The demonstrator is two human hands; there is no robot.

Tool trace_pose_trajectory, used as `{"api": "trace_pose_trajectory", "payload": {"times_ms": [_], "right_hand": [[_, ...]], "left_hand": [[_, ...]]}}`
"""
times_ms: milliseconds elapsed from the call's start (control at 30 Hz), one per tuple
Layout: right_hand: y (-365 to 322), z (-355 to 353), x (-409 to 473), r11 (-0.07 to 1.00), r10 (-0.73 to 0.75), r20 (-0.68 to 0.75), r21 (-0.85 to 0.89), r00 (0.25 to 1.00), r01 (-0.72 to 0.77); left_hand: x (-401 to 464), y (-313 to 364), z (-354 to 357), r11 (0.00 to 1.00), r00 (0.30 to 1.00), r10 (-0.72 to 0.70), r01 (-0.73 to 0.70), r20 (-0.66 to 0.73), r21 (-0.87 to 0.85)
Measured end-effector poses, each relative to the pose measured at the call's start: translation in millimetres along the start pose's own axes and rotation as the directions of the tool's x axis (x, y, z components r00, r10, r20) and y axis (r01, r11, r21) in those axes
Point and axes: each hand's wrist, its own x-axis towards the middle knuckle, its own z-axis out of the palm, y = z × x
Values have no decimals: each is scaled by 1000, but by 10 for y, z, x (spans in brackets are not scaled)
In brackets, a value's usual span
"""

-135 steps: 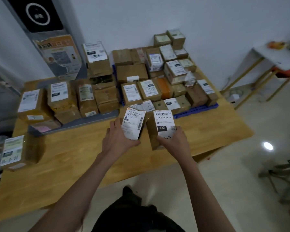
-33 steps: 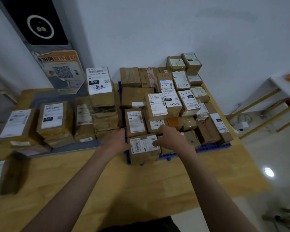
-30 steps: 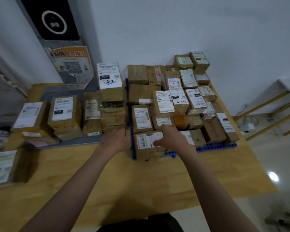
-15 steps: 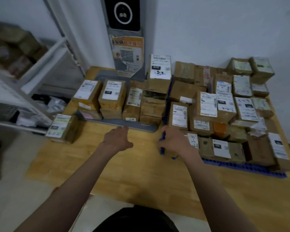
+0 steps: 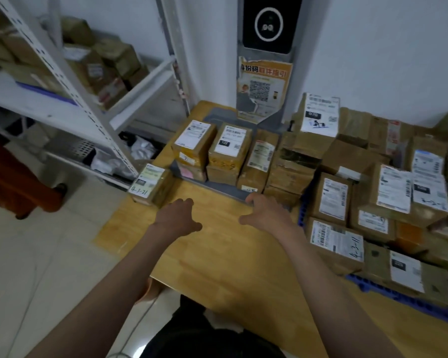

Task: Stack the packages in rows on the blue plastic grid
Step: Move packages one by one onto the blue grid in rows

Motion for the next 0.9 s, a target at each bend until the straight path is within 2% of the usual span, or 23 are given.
{"api": "trace_pose_trajectory", "payload": {"times_ms": [167, 333, 533, 667, 900], "right_hand": [[-388, 203, 352, 1000, -4, 29, -12, 1000, 4], [-854, 501, 756, 998, 12, 73, 58, 997, -16], [-1344, 920, 1230, 986, 78, 165, 135, 983, -101], [-1568, 1167, 1470, 961, 121, 177, 224, 977, -160], [-1633, 1560, 1634, 901, 242, 242, 303, 940, -310]], "left_hand": [[293, -450, -64, 999, 1000, -3, 2, -18, -34], [698, -971, -132, 1000, 999, -10, 10, 38, -8], [1311, -1576, -151, 992, 997, -77, 78, 14, -103], [1678, -1864, -77, 992, 994, -91, 96, 54, -88], [2105, -1962, 189, 983, 989, -125, 135, 80, -125]]}}
